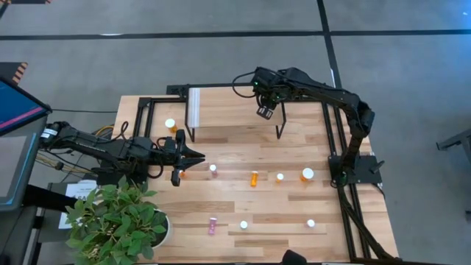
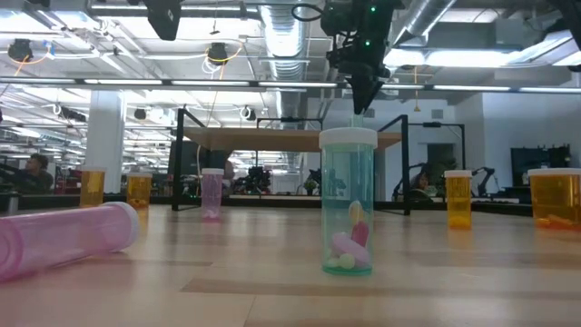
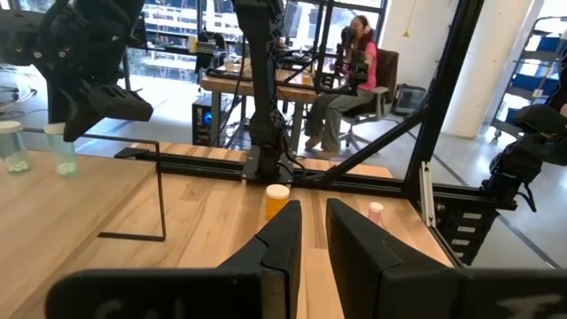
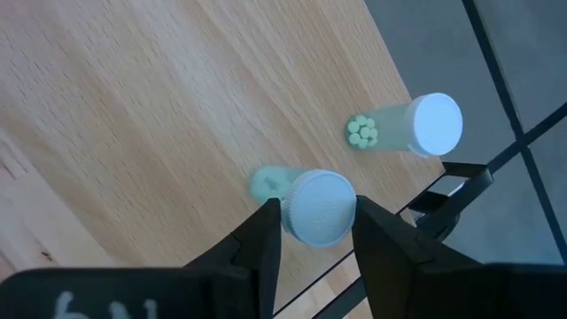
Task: Pick and place medicine bottles onto shelf by color
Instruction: Align the right small green pill bottle with the other small green pill bottle on the shelf
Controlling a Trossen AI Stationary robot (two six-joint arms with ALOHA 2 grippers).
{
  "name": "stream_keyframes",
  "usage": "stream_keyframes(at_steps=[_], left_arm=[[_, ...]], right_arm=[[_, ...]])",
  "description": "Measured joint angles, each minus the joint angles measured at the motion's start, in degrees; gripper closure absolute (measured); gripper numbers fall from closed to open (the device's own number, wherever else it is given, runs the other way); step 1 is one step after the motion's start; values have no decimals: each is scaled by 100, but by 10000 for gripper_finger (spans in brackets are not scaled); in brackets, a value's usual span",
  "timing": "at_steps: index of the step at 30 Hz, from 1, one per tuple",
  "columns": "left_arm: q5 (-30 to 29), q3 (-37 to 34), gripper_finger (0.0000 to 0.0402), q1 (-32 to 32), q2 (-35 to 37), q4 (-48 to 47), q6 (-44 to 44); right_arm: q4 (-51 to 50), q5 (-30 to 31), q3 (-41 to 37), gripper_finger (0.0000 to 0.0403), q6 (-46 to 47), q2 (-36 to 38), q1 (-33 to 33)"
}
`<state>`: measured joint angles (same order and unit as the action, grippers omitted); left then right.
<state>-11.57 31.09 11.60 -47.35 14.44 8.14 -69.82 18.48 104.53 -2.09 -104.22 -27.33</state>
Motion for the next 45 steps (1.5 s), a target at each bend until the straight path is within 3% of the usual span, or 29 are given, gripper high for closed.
stream_keyframes(at_steps=[45], left_arm=[[0, 0, 358, 1, -1, 2, 5]], right_arm=[[151, 4, -254, 248, -78, 6, -18]])
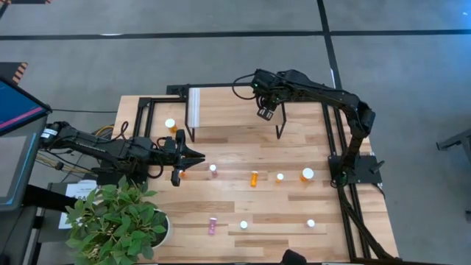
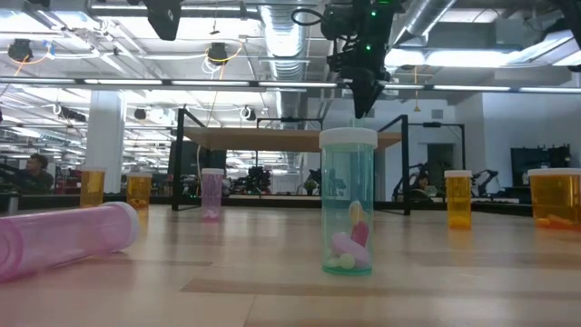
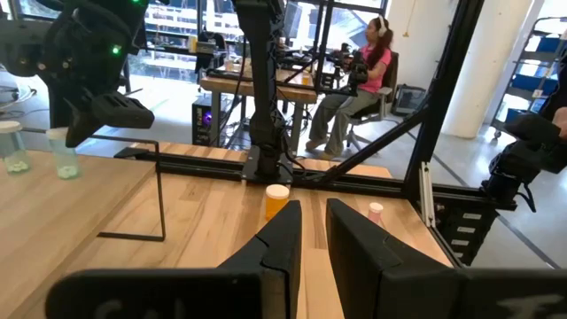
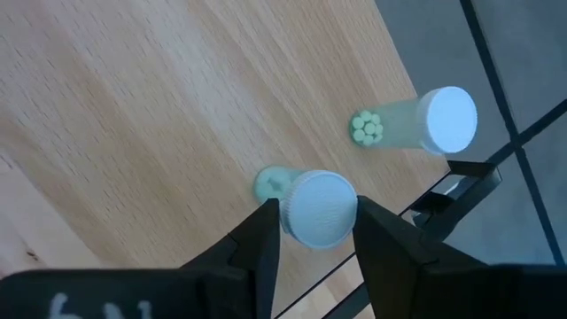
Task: Pick and place medicine bottles onto shelf by color
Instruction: Align the right small green pill bottle with the other small green pill bottle on the shelf, then put the top small pink pill bottle on the shelf
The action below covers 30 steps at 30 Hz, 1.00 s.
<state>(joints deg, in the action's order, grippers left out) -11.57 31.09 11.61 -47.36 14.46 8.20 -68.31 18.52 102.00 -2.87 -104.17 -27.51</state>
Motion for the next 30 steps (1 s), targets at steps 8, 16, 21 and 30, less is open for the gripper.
stream_keyframes(at_steps=[8, 16, 21, 30], left_arm=[[0, 0, 358, -1, 1, 0, -1], [0, 0, 358, 0, 1, 0, -1], [0, 0, 358, -2, 1, -2, -1], [1, 0, 358, 0, 1, -39, -1]], right_arm=[[-50, -74, -21, 224, -20, -25, 9], [-158, -107, -26, 172, -21, -24, 13], [-221, -69, -23, 158, -17, 28, 14], [-1071, -7, 742, 158, 273, 47, 100]])
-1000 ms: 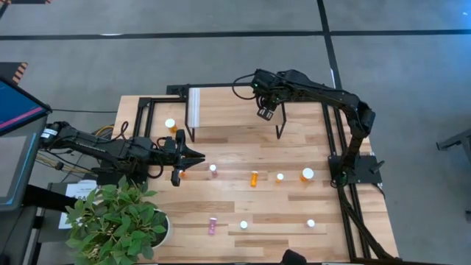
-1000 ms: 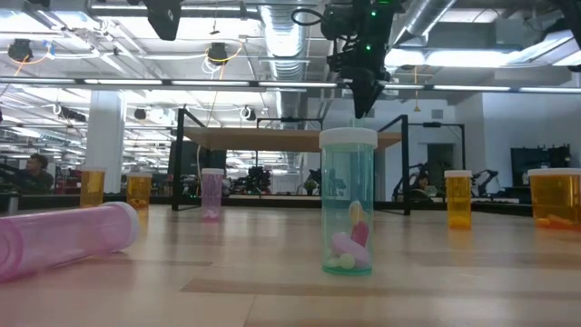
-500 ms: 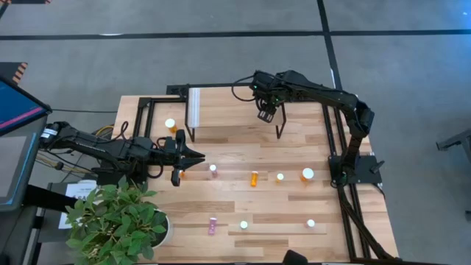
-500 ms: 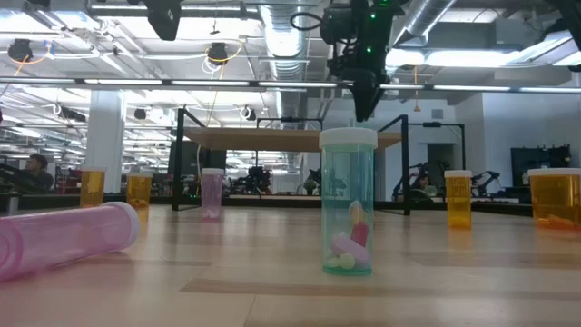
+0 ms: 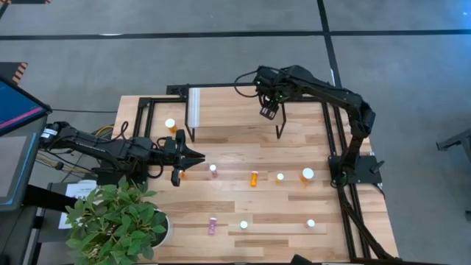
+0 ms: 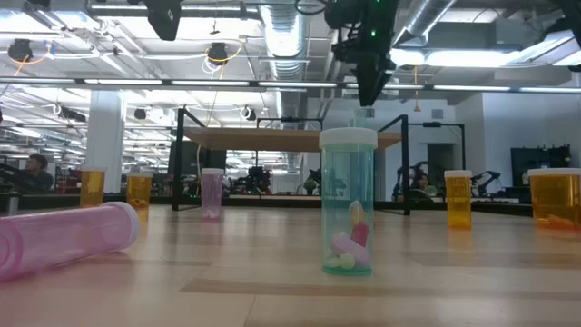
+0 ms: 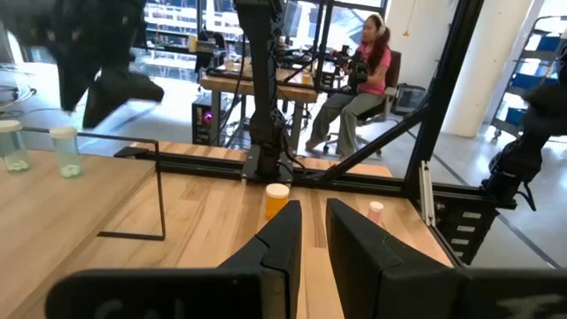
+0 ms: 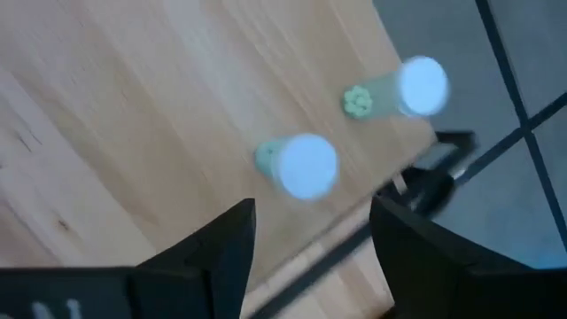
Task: Pick and place medicine bottles onto shelf by color
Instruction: Put the top small pink pill bottle on the shelf
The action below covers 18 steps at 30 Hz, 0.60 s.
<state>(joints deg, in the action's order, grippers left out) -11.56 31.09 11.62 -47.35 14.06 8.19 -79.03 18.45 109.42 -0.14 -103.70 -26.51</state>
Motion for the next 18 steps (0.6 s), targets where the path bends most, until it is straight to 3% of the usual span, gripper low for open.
stream_keyframes(at_steps=[5, 9, 14, 18], left_arm=[[1, 0, 358, 0, -2, -86, 0], [117, 0, 358, 0, -2, -193, 106], [323, 0, 358, -1, 0, -245, 208], [550, 0, 358, 39, -2, -243, 405]], right_arm=[[-564, -8, 519, 158, 333, 305, 252], [-610, -13, 285, 158, 992, 876, 942], [-20, 532, -973, 158, 1800, 1832, 2516], [1188, 875, -2516, 158, 2616, 2648, 3855]])
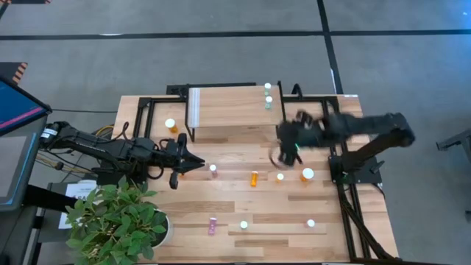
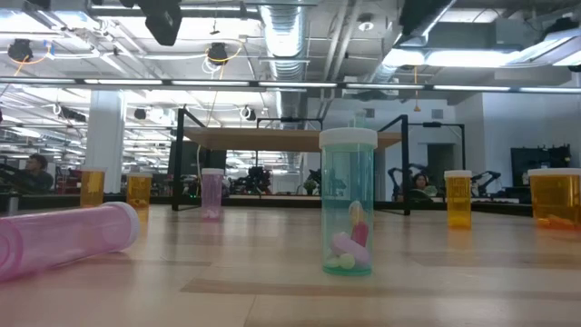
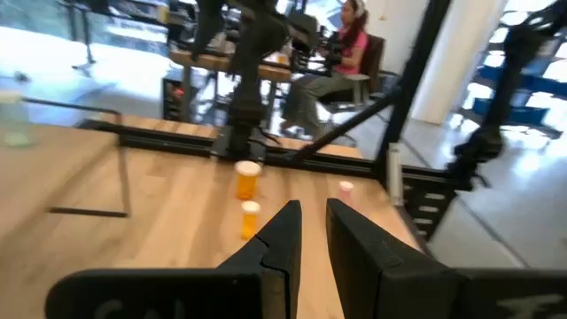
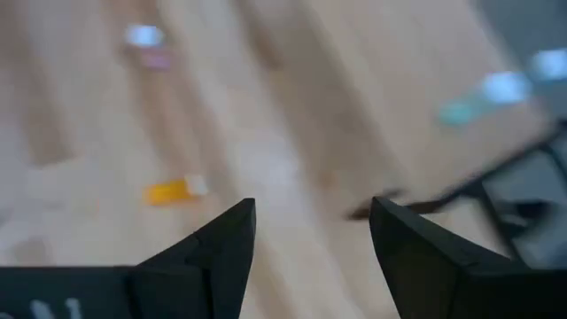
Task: Pick and place medicine bottles onto shelf by color
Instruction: Put the top small pink pill bottle on the shelf
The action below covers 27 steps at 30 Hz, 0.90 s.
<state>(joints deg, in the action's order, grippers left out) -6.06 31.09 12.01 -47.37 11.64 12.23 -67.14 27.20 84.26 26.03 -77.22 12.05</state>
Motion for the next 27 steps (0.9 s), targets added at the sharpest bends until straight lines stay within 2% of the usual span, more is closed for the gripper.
stream_keyframes(at_steps=[5, 8, 11, 16, 19, 24, 27], left_arm=[[87, 7, 358, 199, -171, 123, 29], [80, 7, 358, 305, -543, 238, 36], [122, 110, 358, 299, -977, 173, 53], [103, 580, 335, 291, -1665, -708, -181], [-164, 786, 298, 288, -2049, -1004, -193], [-1071, 955, 229, 129, -2688, -1285, 93], [-1049, 978, 197, 24, -2955, -1273, 230]], right_arm=[[2385, 20, -1930, 158, 569, 647, 1287], [3533, 247, -2697, 158, 609, 773, 1742], [4298, 604, -3150, 158, 614, 733, 2016], [5083, 721, -3183, 158, 557, 467, 2138], [5345, 735, -3006, 158, 203, 382, 2160], [5538, 818, -2937, 159, -274, 382, 2140], [5702, 902, -2937, 159, -526, 383, 2112]])
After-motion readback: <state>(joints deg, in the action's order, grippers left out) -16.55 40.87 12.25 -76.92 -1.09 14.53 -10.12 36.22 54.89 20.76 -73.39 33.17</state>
